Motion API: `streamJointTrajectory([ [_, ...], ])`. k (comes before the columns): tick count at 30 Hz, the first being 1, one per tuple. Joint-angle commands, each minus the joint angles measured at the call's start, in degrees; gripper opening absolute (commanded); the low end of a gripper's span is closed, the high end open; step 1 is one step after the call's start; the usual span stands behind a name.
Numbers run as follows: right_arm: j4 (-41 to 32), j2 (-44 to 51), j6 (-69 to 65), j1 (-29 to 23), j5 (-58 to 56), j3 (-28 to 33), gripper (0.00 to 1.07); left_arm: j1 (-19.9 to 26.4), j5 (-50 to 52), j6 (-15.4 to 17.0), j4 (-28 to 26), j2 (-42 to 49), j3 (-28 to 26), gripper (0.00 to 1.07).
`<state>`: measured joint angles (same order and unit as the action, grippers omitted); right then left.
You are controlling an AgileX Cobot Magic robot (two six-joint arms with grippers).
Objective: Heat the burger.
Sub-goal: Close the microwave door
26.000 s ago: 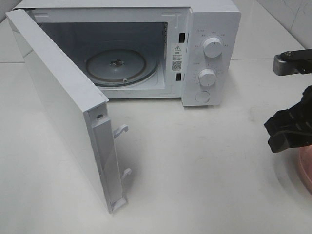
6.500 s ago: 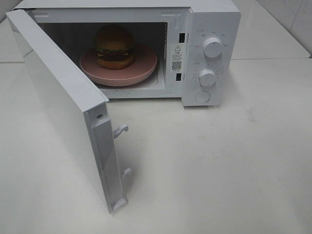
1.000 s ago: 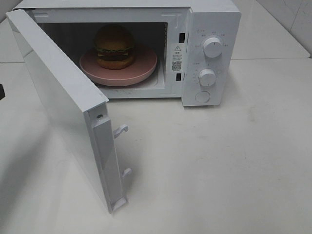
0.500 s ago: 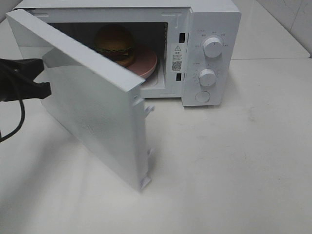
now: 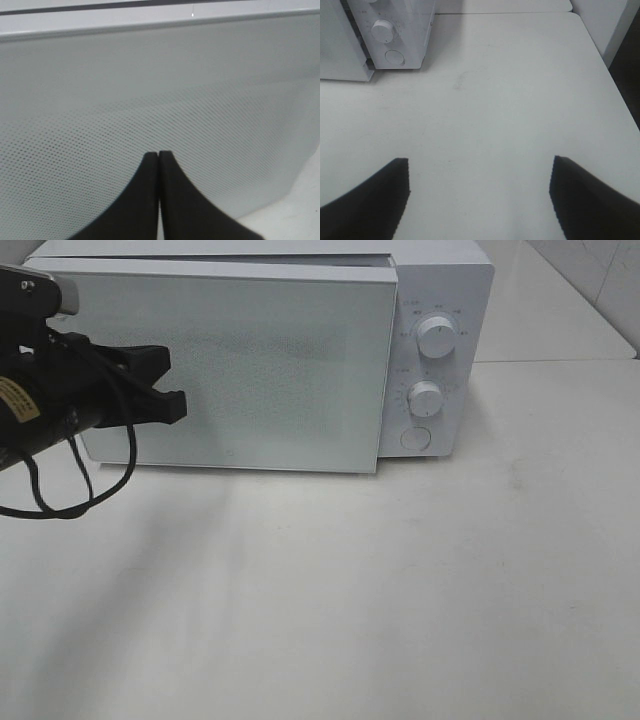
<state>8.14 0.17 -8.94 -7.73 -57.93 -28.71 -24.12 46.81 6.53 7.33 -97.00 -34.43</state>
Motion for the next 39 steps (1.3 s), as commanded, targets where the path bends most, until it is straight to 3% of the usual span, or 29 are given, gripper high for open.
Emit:
streamJointTrajectory([
  [1, -0.1, 1.7, -0.1, 0.4, 0.6, 0.1, 0.76, -2.3, 0.3, 0.0, -2.6, -1.8, -3.0, 0.0],
  [17, -0.1, 1.7, -0.1, 0.4, 0.6, 0.1, 0.76, -7.6, -2.2, -0.3, -6.4, -7.4, -12.7, 0.0],
  [27, -0.1, 1.7, -0.1, 0.4, 0.6, 0.1, 0.76, -10.5, -7.2, -7.0, -14.2, -11.6, -19.8, 0.0],
  [39, -0.1, 1.7, -0.1, 0.4, 0.6, 0.1, 0.76, -10.5, -9.6, -8.1, -19.7, -14.8, -26.6, 0.0],
])
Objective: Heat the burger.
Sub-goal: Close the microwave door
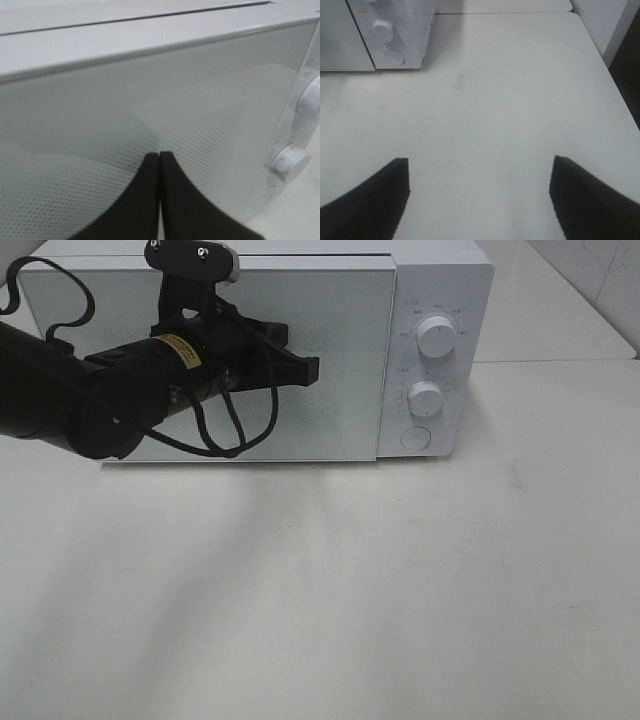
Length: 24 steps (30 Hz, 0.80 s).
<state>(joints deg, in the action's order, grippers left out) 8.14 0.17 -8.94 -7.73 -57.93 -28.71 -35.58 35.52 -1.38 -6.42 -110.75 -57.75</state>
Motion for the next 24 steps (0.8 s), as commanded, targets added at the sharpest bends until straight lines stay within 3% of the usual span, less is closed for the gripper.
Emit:
streamJointTrajectory([
  [1, -0.1, 1.7, -0.1, 0.4, 0.6, 0.1, 0.76, 1.0, 1.3, -0.9, -6.0, -2.0, -4.8, 0.0],
  [11, -0.1, 1.7, -0.1, 0.4, 0.6, 0.1, 0.76, 1.0, 0.6, -1.0, -4.1, -3.0, -7.4, 0.0],
  [15, -0.1, 1.7, -0.1, 0.4, 0.6, 0.1, 0.76, 1.0, -9.3, -0.9, -1.3, -0.1, -7.0, 0.0],
  [24, -0.1, 1.7, -0.1, 0.4, 0.6, 0.1, 0.76, -1.3, -29.5, -1.0, -1.2, 6.5, -7.0, 0.0],
])
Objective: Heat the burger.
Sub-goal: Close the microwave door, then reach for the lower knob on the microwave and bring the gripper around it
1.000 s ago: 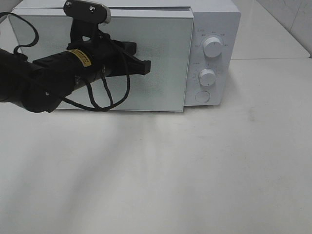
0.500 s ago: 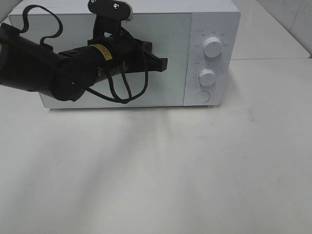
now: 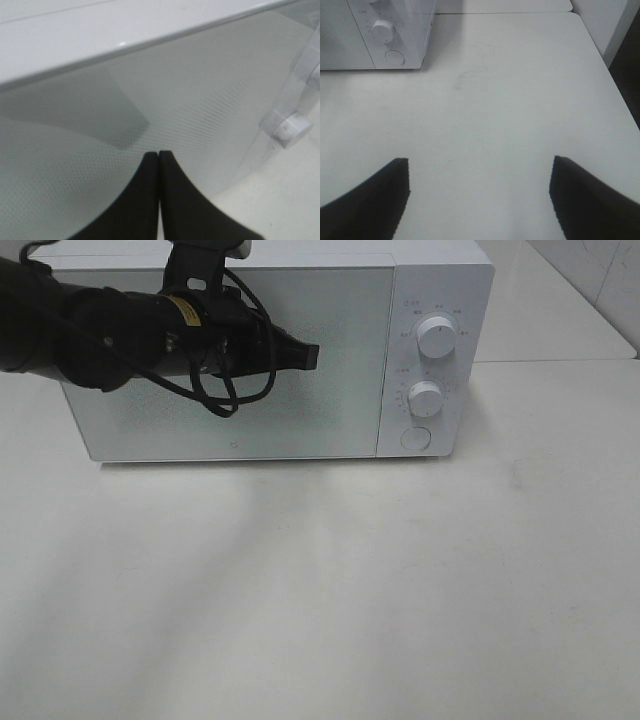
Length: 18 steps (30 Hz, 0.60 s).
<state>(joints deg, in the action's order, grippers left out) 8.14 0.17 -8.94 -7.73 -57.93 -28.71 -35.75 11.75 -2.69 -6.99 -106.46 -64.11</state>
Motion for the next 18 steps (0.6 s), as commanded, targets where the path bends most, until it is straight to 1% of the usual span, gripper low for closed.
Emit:
streamJointTrajectory([
  [1, -0.1, 1.7, -0.1, 0.4, 0.6, 0.1, 0.76, -1.5, -10.0, 0.6, -1.1, 3.5, -0.6, 0.01],
  [2, -0.1, 1.7, -0.1, 0.4, 0.6, 0.1, 0.76, -1.8, -12.3, 1.2, -1.8, 4.2, -0.6, 0.05],
  [3, -0.1, 1.7, -0.1, 0.4, 0.6, 0.1, 0.76, -1.8, -12.3, 1.2, -1.8, 4.2, -0.6, 0.05],
  [4, -0.1, 1.7, -0.1, 0.4, 0.6, 0.1, 0.76, -1.9, -16.5, 2.7, -3.3, 5.6, -0.6, 0.17],
  [5, -0.1, 1.7, -0.1, 0.4, 0.6, 0.1, 0.76, -1.9, -18.3, 2.7, -3.5, 6.1, -0.6, 0.25],
  [6, -0.1, 1.7, -0.1, 0.4, 0.6, 0.1, 0.76, -1.9, -18.3, 2.7, -3.5, 6.1, -0.6, 0.25],
  [7, -0.1, 1.7, -0.1, 0.4, 0.6, 0.1, 0.76, -1.9, -22.5, 3.0, -3.4, 7.3, -0.6, 0.52],
  [8, -0.1, 1.7, -0.1, 0.4, 0.6, 0.1, 0.76, -1.9, -24.4, 3.0, -3.4, 7.6, -0.6, 0.68],
  [9, -0.1, 1.7, -0.1, 0.4, 0.6, 0.1, 0.76, -1.9, -24.4, 3.0, -3.4, 7.6, -0.6, 0.68],
  [10, -0.1, 1.7, -0.1, 0.4, 0.6, 0.1, 0.76, -1.9, -27.0, 3.0, -3.4, 8.2, -0.7, 0.93],
  [11, -0.1, 1.7, -0.1, 0.4, 0.6, 0.1, 0.76, -1.9, -27.0, 3.0, -3.4, 8.2, -0.7, 0.93],
  [12, -0.1, 1.7, -0.1, 0.4, 0.6, 0.1, 0.76, -1.9, -30.5, 3.0, -3.4, 8.9, -0.7, 1.01],
  [14, -0.1, 1.7, -0.1, 0.4, 0.6, 0.1, 0.76, -1.9, -32.1, 3.0, -3.4, 9.2, -0.7, 1.0],
  [15, -0.1, 1.7, -0.1, 0.4, 0.6, 0.1, 0.76, -1.9, -35.8, 3.0, -3.4, 10.0, -0.7, 1.0],
  [17, -0.1, 1.7, -0.1, 0.4, 0.6, 0.1, 0.76, -1.9, -37.1, 3.0, -3.4, 10.3, -0.7, 1.0],
  [18, -0.1, 1.7, -0.1, 0.4, 0.6, 0.1, 0.76, -1.9, -40.9, 3.0, -3.3, 11.1, -0.7, 1.0],
])
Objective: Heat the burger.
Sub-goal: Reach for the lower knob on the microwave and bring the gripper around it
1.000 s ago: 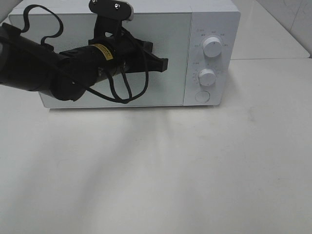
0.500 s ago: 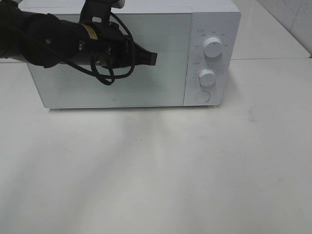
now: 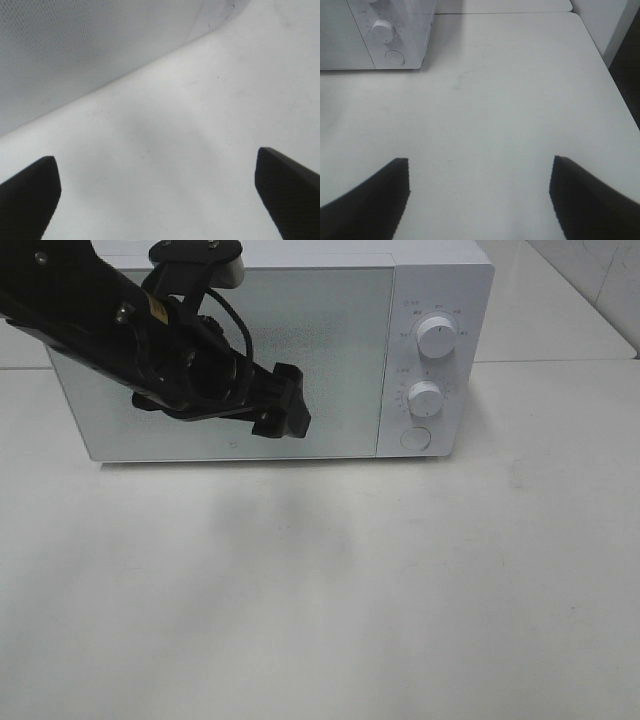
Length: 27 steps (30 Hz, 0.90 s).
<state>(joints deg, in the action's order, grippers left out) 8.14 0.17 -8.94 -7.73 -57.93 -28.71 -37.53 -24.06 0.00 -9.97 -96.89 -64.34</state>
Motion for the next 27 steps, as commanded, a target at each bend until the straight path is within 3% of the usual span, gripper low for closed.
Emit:
streamJointTrajectory([
  [1, -0.1, 1.7, -0.1, 0.4, 0.6, 0.1, 0.76, -0.1, -7.6, 0.3, -0.2, 1.7, -0.5, 1.0],
  [7, -0.1, 1.7, -0.1, 0.4, 0.6, 0.1, 0.76, -0.1, -22.2, 0.3, 0.5, 4.1, -0.5, 1.0],
  [13, -0.1, 1.7, -0.1, 0.4, 0.6, 0.1, 0.76, 0.2, -28.4, 0.3, 1.1, 5.7, -0.5, 1.0],
  [27, -0.1, 1.7, -0.1, 0.4, 0.6, 0.1, 0.76, 17.1, -39.6, -1.0, 1.3, 16.9, -0.5, 1.0],
])
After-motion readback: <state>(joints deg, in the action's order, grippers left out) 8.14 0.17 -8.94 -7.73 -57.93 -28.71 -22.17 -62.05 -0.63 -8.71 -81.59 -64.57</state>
